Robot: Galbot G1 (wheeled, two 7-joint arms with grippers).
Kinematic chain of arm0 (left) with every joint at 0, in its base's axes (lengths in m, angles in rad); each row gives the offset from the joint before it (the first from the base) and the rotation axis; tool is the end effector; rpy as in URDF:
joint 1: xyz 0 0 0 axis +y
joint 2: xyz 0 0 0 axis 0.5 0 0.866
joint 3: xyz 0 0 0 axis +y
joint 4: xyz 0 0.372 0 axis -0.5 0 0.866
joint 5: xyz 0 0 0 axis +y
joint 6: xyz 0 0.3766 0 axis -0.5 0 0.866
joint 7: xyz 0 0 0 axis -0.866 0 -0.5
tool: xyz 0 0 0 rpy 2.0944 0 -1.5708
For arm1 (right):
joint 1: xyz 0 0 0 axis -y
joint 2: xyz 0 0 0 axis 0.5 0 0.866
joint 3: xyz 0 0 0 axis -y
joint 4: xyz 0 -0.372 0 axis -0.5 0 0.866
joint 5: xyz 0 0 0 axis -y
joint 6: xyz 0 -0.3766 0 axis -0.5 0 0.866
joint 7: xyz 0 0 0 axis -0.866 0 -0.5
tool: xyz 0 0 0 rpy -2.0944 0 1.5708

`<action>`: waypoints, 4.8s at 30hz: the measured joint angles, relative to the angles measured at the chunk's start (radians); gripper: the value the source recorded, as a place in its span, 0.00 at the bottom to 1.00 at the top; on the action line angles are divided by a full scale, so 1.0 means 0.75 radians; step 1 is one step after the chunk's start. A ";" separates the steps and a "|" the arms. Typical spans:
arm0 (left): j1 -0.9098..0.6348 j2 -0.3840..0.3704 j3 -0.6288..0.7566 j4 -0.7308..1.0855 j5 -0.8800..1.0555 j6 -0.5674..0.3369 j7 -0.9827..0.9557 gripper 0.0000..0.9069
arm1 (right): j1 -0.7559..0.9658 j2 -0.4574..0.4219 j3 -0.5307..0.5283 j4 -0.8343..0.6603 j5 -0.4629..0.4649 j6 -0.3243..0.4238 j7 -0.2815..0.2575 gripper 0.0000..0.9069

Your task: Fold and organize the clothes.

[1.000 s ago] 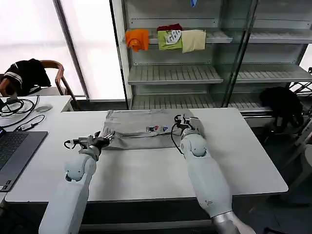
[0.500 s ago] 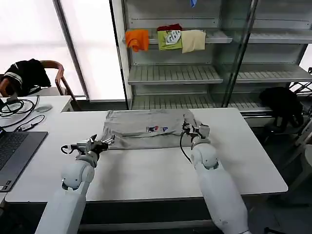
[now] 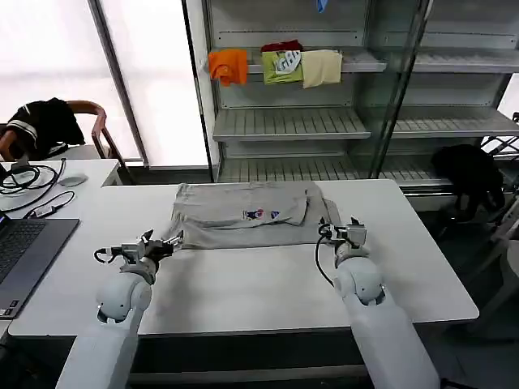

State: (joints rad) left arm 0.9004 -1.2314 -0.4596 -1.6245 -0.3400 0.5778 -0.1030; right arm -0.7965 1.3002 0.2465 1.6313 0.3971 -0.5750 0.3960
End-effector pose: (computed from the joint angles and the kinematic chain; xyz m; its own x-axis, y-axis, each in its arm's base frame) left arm 0.4209 0.0944 -0.2812 -0.9209 -0.0356 0.3882 -0.0173 0.9986 0.0505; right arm 0.4406 0.0057 -0.2629 -0.9366 0.0871 0.3393 0.0664 0.9952 -0.0723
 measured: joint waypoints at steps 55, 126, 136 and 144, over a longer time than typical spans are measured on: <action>0.055 -0.001 0.031 0.044 0.010 -0.005 0.027 0.02 | -0.092 -0.002 -0.032 -0.044 -0.002 0.000 -0.016 0.00; 0.986 -0.004 -0.155 -0.806 0.055 -0.069 0.010 1.00 | -0.975 -0.204 0.125 0.795 -0.076 0.022 0.120 1.00; 1.038 -0.029 -0.158 -0.842 0.074 -0.074 0.010 1.00 | -1.009 -0.201 0.152 0.856 -0.059 0.033 0.124 1.00; 1.019 -0.020 -0.184 -0.969 0.046 -0.039 0.000 1.00 | -0.944 -0.181 0.217 0.911 -0.010 0.017 0.096 1.00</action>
State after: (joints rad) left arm 1.6645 -1.2466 -0.5975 -2.3509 -0.3055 0.5484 -0.1030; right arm -1.5044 1.1646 0.4092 2.3144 0.3894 -0.5625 0.4678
